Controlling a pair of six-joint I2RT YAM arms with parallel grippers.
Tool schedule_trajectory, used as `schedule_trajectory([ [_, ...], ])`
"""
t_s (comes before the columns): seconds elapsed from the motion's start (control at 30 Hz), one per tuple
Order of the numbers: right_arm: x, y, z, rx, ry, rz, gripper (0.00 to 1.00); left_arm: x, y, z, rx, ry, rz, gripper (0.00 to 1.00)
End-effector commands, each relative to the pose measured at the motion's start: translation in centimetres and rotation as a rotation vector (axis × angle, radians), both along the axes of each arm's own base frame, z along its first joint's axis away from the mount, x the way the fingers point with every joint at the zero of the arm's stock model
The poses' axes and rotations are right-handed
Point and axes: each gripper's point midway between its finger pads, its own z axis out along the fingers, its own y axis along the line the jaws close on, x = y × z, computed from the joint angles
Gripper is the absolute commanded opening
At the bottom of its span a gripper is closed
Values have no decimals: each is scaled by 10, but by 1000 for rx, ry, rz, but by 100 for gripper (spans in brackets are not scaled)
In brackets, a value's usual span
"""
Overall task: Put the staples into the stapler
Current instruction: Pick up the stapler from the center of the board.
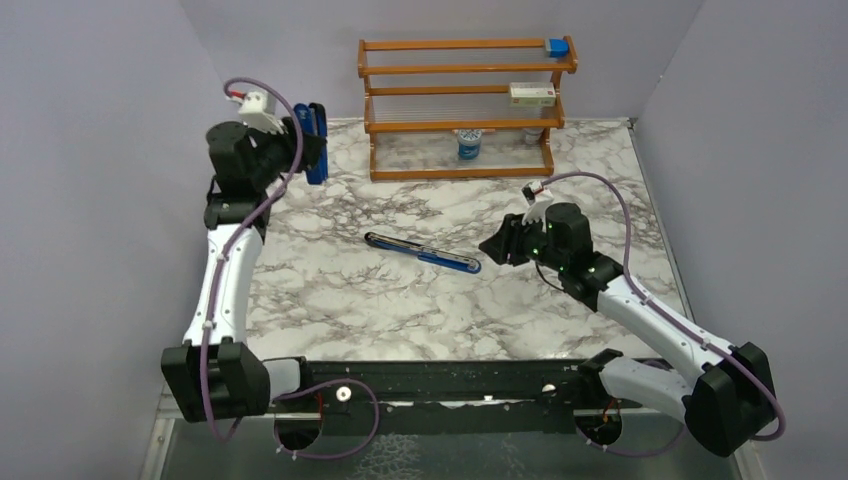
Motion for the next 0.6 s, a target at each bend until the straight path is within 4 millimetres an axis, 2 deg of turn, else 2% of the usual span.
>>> schedule_trajectory([
  [0.0,1,-4,2,-2,-6,-31,46,-44,-38,9,128,-119,26,0],
  [0.13,3,-3,5,7,-17,-34,46,-90,-65,-18,202,-163,-53,0],
  [0.23,4,-3,4,9,-16,-35,46,-117,-79,-36,239,-190,-137,0],
  [0.37,3,-2,6,23,-7,-37,46,-154,-111,-58,321,-277,-382,0],
  [0.43,2,1,14,55,-2,-38,48,-164,-118,-65,352,-317,-430,0],
  [0.57,4,9,40,195,63,-99,48,-158,-120,-84,442,-328,-413,0],
])
